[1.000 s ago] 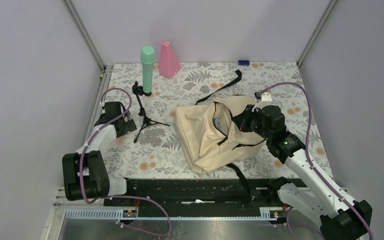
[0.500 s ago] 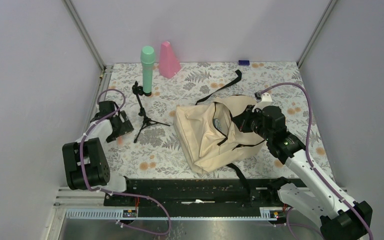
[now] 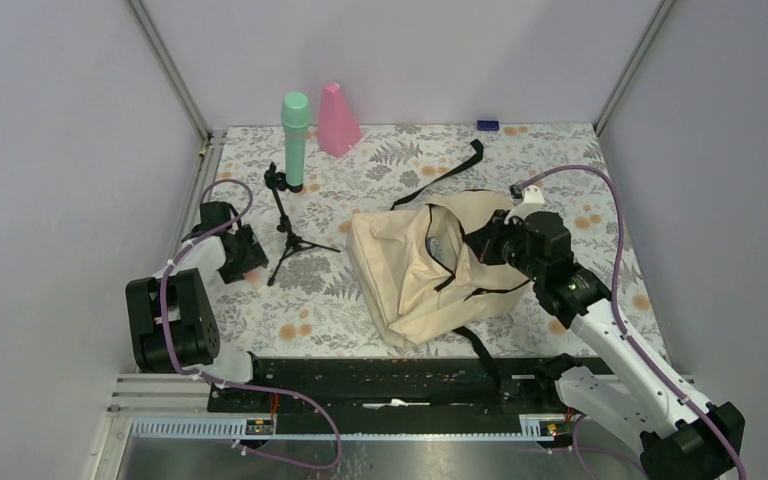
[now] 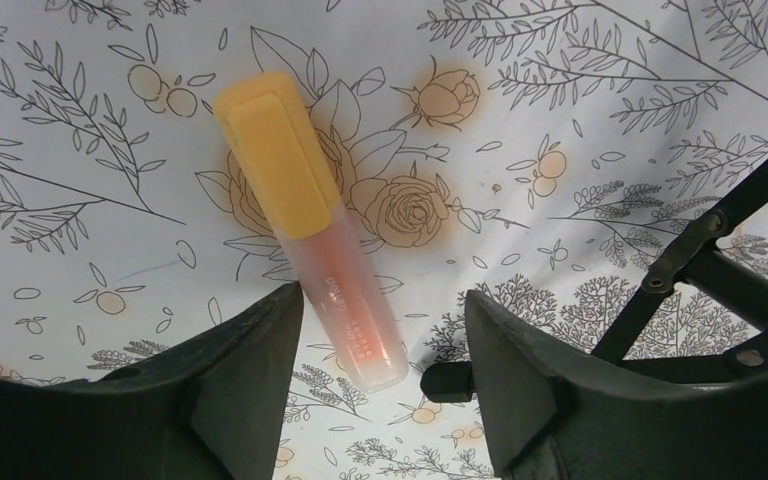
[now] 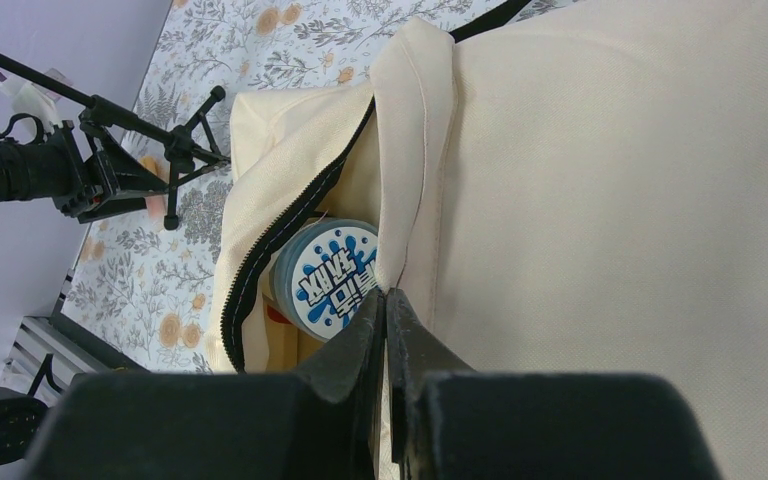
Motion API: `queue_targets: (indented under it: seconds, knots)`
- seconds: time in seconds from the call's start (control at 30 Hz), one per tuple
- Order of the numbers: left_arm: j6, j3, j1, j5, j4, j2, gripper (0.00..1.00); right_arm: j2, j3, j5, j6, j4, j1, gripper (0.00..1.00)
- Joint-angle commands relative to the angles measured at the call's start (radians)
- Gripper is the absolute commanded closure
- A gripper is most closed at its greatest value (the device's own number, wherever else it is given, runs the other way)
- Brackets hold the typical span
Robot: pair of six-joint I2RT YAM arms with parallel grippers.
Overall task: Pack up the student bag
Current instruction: Pick up the stationery from the center of the board.
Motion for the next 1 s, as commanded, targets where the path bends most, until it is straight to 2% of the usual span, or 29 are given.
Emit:
queue_targets:
  seconds: [0.0,0.43,0.53,0.6,0.8,0.97]
  knots:
    - [0.001,0.058,0.002,-0.024,-0.020,0.020,0.40,-0.021,0.021,0.006,0.005,0.129,-0.012,1.00]
    - [0.002,0.078,0.008,-0.024,-0.050,0.076,0.45,-0.031,0.020,-0.002,0.006,0.129,-0.015,1.00]
    - [0.015,0.083,0.011,-0.003,-0.051,0.079,0.53,-0.033,0.020,-0.003,0.008,0.129,-0.014,1.00]
    - [0.020,0.082,0.011,0.022,-0.046,0.074,0.62,-0.033,0.020,-0.005,0.009,0.129,-0.015,1.00]
    - [0.027,0.077,0.012,0.034,-0.041,0.046,0.77,-0.035,0.018,-0.009,0.012,0.129,-0.015,1.00]
    - [0.027,0.049,0.011,0.006,0.002,-0.072,0.87,-0.033,0.018,-0.014,0.019,0.129,-0.015,1.00]
